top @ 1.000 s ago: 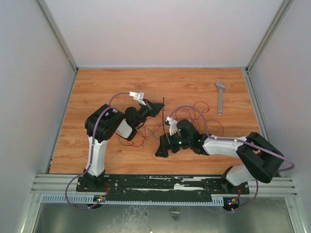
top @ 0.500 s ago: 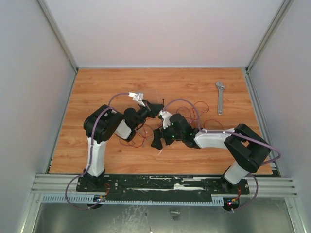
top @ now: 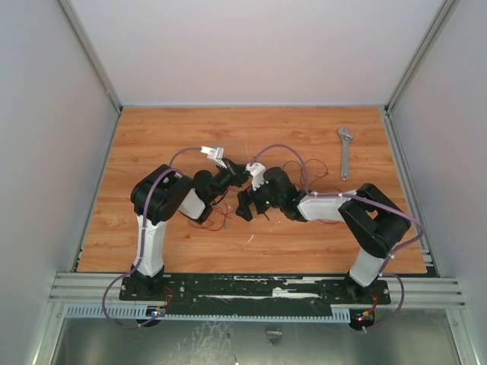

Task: Zip-tie the wires
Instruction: Adjust the cable at the center of the board.

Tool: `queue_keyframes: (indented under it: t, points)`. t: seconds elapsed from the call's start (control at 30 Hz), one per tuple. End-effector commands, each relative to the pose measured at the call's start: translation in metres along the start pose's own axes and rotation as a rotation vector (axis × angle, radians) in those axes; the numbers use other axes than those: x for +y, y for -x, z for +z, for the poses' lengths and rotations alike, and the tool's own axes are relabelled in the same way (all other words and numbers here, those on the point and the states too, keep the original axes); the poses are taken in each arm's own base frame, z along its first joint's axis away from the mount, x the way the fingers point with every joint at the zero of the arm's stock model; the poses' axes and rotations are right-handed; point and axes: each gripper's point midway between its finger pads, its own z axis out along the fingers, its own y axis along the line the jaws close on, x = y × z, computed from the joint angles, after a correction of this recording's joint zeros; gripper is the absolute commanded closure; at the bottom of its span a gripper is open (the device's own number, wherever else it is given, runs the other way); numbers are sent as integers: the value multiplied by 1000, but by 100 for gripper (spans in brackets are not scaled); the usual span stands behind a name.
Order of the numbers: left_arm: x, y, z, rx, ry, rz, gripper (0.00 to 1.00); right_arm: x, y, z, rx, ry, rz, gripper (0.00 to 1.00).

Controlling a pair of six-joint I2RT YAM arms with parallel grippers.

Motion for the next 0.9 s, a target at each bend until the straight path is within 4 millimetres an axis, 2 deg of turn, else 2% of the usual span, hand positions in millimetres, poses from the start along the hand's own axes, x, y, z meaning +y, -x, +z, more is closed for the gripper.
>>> queue_keyframes:
  t: [0.0,0.2,0.37,0.6,0.77,0.87]
  points:
    - [-15,10,0,-45,-56,9,100,-10,38,7,-88,-18,-67,1]
    - [-15,8,0,-38,-55,8,100,-8,59,4,-126,-15,-96,1]
    - [-15,6,-1,-32,-53,4,100,-5,58,3,-114,-2,-95,1]
    - [-13,6,2,-25,-43,2,100,4,28,-16,-62,40,-67,1]
    - [-13,5,4,-21,-45,-9,100,32,8,-41,11,167,-75,1]
    - [-12,3,4,-17,-40,-19,100,41,-2,-59,29,203,-90,1]
